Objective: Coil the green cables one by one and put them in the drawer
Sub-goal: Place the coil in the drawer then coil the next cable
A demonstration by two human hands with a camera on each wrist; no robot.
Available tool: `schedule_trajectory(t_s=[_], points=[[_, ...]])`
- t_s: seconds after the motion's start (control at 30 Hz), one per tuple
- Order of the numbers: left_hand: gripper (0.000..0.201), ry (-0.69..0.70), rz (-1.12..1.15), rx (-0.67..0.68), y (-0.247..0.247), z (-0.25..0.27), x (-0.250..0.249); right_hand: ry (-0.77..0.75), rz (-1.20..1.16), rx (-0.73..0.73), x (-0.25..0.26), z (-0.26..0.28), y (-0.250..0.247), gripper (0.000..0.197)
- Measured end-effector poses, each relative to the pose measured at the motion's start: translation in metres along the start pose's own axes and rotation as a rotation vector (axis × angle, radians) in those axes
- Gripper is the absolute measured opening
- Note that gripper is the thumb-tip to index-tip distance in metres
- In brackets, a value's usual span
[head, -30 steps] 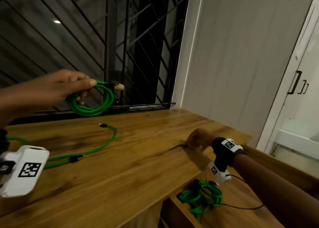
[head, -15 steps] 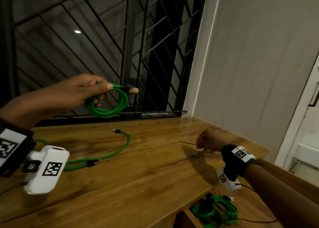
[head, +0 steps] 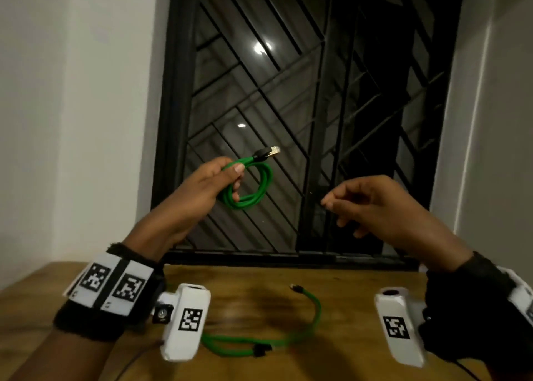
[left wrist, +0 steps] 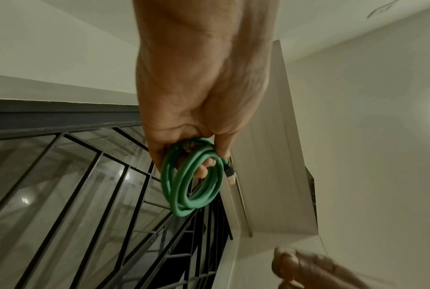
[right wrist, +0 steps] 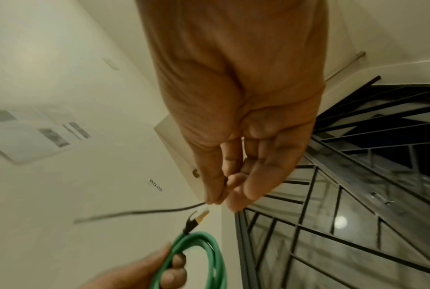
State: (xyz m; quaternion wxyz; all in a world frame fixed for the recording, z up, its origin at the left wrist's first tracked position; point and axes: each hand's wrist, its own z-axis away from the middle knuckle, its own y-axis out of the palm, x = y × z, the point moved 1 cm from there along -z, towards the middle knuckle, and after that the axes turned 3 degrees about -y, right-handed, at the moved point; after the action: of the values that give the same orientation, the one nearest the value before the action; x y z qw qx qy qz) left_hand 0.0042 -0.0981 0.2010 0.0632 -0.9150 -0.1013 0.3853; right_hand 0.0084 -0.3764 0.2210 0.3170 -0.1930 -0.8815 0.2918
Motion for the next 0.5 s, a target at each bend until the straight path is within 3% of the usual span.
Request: schedule_trajectory(t_s=[0.2, 0.37, 0.5], points=[[0.02, 0.005, 0.13, -0.168, -0.019, -0.001, -0.008, -0.154, -0.087, -0.166, 0.042, -0.043, 0.025, 0.015], [0.019, 0.025, 0.171, -0.221, -0.027, -0.003, -0.006, -0.047, 0.013, -0.412, 0.041, -0.058, 0.054, 0.023], [0.019, 0.04, 0.206, -0.218, -0.026, -0.003, -0.005, 0.019, -0.049, -0.573, 0.042, -0.055, 0.07, 0.023]])
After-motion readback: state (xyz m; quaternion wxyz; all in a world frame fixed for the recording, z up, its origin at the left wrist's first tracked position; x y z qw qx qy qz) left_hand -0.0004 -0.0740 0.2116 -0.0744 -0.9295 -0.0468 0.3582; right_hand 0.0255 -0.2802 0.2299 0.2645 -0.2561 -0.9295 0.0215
